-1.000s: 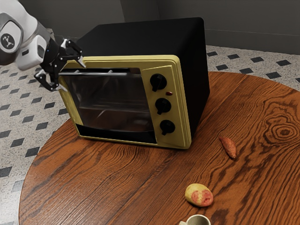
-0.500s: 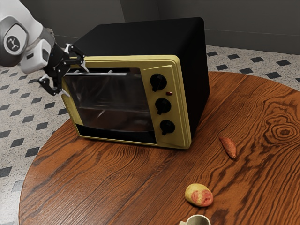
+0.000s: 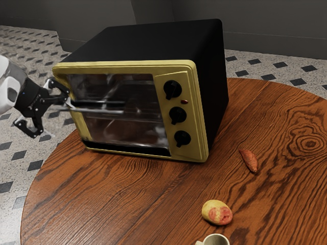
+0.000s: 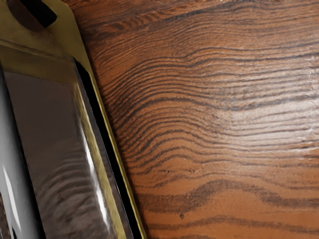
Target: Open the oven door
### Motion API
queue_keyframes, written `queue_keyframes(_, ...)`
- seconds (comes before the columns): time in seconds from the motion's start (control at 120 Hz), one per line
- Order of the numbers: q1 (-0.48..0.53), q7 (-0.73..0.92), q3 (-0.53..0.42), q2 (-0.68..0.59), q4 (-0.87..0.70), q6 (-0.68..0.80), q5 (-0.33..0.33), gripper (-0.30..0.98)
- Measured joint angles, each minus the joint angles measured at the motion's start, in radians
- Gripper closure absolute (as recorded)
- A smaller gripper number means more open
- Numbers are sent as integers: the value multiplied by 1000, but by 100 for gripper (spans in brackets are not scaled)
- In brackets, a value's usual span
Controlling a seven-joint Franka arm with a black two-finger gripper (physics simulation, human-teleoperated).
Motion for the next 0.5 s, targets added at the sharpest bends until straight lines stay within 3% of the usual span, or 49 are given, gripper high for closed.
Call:
queue_keyframes(0.067, 99, -21, -92, -280, -153, 35, 104, 6)
queue_keyframes(0.117, 144, -35, -261, -354, -8, 23, 117, 4)
queue_keyframes(0.167, 171, -88, -403, -135, 403, -20, 78, 3)
queue_keyframes(0.217, 178, -195, -505, 274, 904, -154, 84, 2)
queue_keyframes(0.267, 168, -305, -589, 539, 1132, -274, 99, 1)
queue_keyframes(0.367, 155, -527, -648, 790, 1224, -449, 83, 1)
queue_keyframes(0.5, 250, -800, -657, 853, 1118, -558, 2, 0)
